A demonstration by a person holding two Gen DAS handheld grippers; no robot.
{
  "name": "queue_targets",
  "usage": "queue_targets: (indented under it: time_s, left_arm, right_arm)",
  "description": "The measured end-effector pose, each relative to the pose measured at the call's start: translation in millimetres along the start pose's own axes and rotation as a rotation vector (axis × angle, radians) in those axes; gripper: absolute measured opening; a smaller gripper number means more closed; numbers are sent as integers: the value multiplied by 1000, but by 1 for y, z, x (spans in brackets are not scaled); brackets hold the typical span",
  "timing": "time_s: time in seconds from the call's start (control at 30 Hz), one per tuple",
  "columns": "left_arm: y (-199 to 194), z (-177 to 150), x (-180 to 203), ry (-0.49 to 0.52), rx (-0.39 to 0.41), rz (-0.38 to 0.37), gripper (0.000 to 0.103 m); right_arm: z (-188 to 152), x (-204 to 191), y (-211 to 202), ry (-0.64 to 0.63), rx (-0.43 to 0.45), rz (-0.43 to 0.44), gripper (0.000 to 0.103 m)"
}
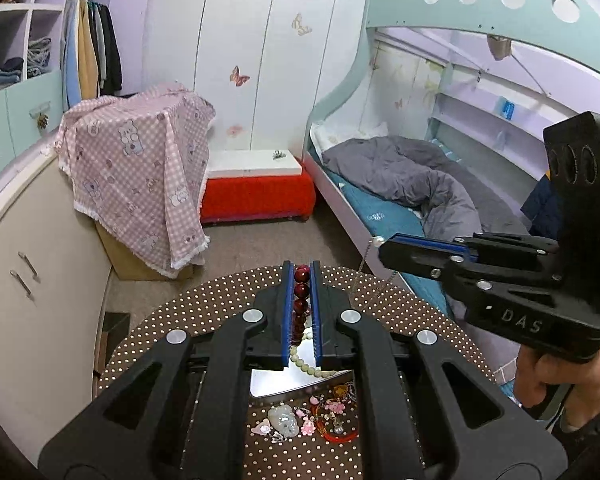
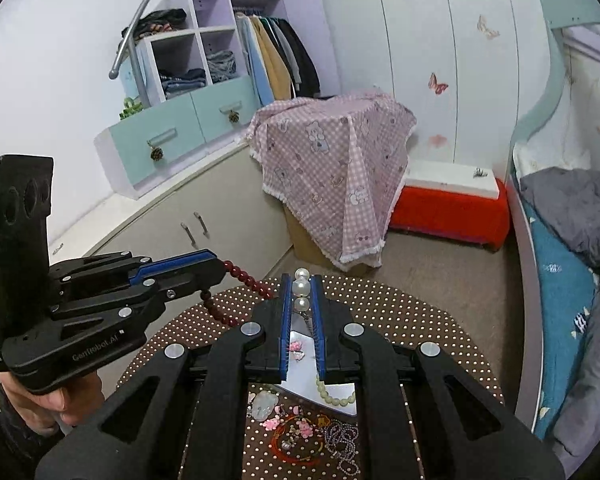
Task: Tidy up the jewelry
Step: 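Lower both held strands into the grey box and open both tools, then withdraw both tools from the box toward the remaining jewelry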
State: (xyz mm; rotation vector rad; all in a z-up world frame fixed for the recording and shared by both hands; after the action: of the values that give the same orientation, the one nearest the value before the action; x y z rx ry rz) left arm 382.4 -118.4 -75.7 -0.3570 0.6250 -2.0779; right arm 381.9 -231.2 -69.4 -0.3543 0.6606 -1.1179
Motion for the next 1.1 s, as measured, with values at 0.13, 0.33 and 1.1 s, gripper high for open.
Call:
queue_targets:
  time_s: [0.13,0.33,1.1]
  left_arm:
    - [18,-3,-2,1,-43,-6,8]
    - [36,-14,-2,55,-124,66,35]
    - [-95,-30,-41,-91,127,300,95]
  right_arm:
    - [-2,7,14,24,-29,1,8]
    - [-8,25,26,83,-40,-56,63]
    - [-14,28,-69,152,175,-147,96]
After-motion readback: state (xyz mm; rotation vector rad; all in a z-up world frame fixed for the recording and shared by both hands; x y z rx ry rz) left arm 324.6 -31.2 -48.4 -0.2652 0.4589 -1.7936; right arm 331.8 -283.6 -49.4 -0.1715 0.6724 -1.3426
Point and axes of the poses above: each gripper's, at about its wrist camera, not at the fingertips, and y roughly the way its jaws point, x to its right, z to its top, the point moved 6 cm from there along y, roughly the way its jaws point, and after that the axes turned 8 degrees about y, right-handed, at the moved point
